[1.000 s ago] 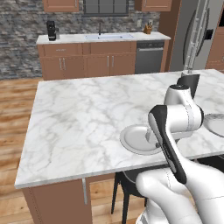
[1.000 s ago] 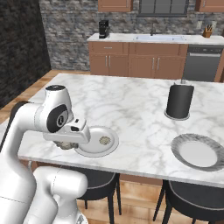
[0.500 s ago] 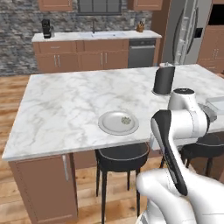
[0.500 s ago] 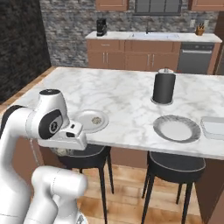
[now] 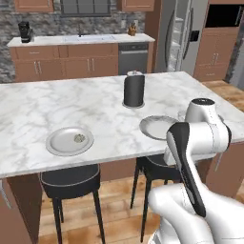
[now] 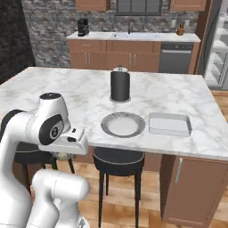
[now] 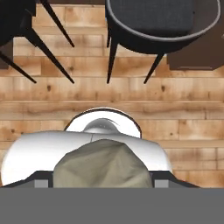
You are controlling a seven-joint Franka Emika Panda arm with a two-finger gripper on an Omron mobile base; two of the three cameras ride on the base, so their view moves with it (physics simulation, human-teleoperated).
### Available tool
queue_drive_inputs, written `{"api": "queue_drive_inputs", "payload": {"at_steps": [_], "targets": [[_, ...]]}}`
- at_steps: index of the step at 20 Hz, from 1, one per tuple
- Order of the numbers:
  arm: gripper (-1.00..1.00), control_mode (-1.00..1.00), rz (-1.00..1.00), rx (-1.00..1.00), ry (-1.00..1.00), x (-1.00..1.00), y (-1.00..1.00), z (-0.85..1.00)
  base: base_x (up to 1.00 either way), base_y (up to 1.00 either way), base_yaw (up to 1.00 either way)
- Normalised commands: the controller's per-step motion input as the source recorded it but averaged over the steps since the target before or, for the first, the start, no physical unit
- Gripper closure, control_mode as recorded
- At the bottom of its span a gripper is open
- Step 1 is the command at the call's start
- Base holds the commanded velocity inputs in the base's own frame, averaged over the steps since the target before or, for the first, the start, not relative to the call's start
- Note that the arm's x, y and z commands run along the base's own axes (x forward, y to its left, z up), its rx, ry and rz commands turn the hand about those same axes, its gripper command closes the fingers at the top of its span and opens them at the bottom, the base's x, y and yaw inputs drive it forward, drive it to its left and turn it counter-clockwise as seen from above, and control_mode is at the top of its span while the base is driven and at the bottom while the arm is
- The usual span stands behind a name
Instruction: Place two dumplings into each of the tupperware containers and then place the containers in the fridge.
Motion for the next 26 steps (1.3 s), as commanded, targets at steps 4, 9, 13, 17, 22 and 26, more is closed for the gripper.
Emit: {"api": "queue_drive_inputs", "payload": {"at_steps": [4, 9, 13, 17, 22, 26], "targets": [[1.0, 1.0, 0.0, 0.0, 0.0, 0.0, 0.0, 0.0, 0.35, -1.0, -0.02], [1.0, 1.0, 0.0, 0.0, 0.0, 0.0, 0.0, 0.0, 0.27, -1.0, 0.0], [1.0, 1.0, 0.0, 0.0, 0.0, 0.0, 0.0, 0.0, 0.29, -1.0, 0.0], [1.0, 1.0, 0.0, 0.0, 0.0, 0.0, 0.0, 0.0, 0.56, -0.71, 0.07], [1.0, 1.0, 0.0, 0.0, 0.0, 0.0, 0.0, 0.0, 0.79, -0.3, 0.05], [1.0, 1.0, 0.0, 0.0, 0.0, 0.0, 0.0, 0.0, 0.39, 0.07, 0.01]]}}
